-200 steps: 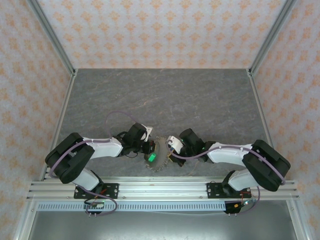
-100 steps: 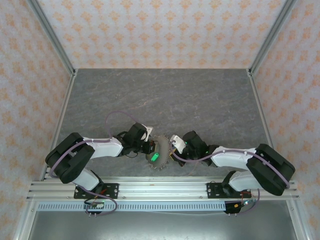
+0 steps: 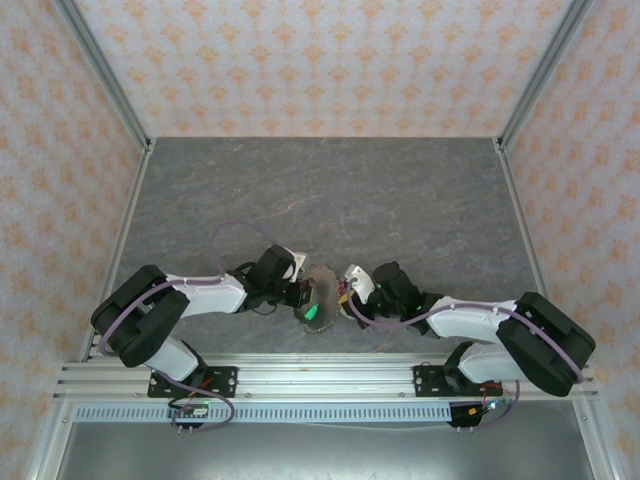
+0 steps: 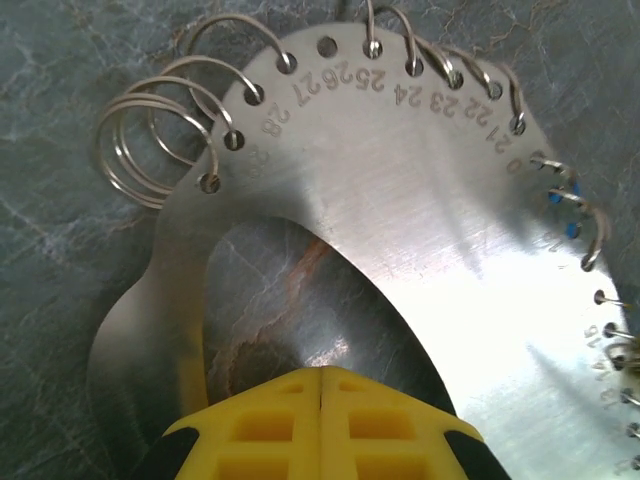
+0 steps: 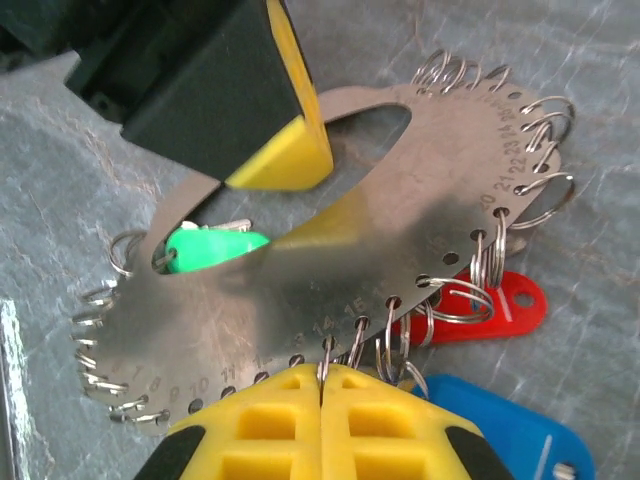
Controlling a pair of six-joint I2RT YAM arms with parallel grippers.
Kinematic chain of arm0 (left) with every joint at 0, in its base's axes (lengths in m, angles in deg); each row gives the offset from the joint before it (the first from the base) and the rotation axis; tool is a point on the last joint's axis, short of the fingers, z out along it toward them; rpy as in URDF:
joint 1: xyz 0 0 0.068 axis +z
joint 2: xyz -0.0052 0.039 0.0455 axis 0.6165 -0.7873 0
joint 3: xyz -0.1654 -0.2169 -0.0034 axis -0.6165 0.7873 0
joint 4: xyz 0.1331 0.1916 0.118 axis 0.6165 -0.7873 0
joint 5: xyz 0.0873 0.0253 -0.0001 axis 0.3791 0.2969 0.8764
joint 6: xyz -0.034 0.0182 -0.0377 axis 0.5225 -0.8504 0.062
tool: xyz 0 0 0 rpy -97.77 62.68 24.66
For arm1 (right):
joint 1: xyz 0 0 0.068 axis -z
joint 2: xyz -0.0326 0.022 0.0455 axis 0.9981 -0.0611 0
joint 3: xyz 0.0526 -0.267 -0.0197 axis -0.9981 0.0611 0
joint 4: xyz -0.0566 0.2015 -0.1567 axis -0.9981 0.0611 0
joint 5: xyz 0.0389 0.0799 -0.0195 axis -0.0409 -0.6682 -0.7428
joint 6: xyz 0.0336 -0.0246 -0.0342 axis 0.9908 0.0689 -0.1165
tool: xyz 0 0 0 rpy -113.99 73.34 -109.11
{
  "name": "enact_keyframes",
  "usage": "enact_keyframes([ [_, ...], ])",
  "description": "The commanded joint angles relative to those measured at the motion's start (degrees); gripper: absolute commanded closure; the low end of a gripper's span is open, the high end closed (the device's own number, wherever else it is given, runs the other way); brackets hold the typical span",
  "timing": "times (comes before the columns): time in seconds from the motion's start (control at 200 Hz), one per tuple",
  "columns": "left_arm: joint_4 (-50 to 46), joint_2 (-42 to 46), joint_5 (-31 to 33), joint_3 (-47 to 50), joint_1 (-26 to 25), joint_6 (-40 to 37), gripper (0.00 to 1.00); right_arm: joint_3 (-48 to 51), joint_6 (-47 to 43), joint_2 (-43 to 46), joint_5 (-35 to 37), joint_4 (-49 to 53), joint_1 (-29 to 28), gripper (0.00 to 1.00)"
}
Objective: Put the keys on the keyring
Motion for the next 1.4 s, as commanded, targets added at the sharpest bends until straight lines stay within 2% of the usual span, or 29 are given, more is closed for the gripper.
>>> enact_keyframes([
  [0.0,-5.7,-1.3,-0.5,-0.2,-1.2,-1.3,0.97,-0.3,1.6,3.5,-4.7,-11.3,0.5,1.0],
  [0.145,-6.8,-0.9,-1.1,-1.4,-1.2,-2.4,0.96,-0.5,1.1,4.7,-7.2,-9.9,1.4,1.0],
  [0.3,-11.0,-0.3,0.9,-3.1,-1.1,-5.3,0.96,-3.8,-4.5,7.8,-4.8,4.2,1.5,1.0],
  [0.37,-11.7,-1.1,1.1,-3.5,-1.1,-5.5,0.96,-3.8,-5.7,8.7,-4.1,5.7,1.5,1.0],
  [0.49,-9.3,-1.2,-0.5,-2.9,-1.2,-4.4,0.96,-3.1,-4.0,9.0,-5.0,2.2,1.8,1.0],
  [0.666,-6.8,0.5,-4.2,-3.2,-1.1,-4.0,0.95,-1.5,2.7,6.7,-6.7,-12.9,1.8,1.0],
  [0.826,-6.5,2.3,-9.1,-4.6,-1.1,-5.0,0.95,-3.4,4.7,2.5,-10.1,-19.3,1.8,1.0],
  [0.986,-7.2,5.4,-8.6,-5.1,-1.2,-5.2,0.95,-4.3,5.3,0.0,-11.0,-22.3,1.9,1.0],
  [1.121,-8.2,11.0,-4.3,-4.1,-0.8,-4.8,0.92,-4.6,4.2,1.0,-11.0,-20.1,2.5,1.0],
  [1.251,-9.4,21.0,0.4,-2.5,0.2,-5.6,0.87,-5.4,2.8,4.7,-11.5,-14.3,3.9,1.0],
  [1.356,-9.2,30.0,3.5,-1.3,0.3,-9.8,0.82,-6.8,0.9,8.6,-12.3,-8.6,4.8,1.0],
  [1.396,-8.5,33.2,3.9,-0.6,0.3,-11.9,0.76,-7.4,0.3,9.4,-12.7,-6.8,4.7,1.0],
])
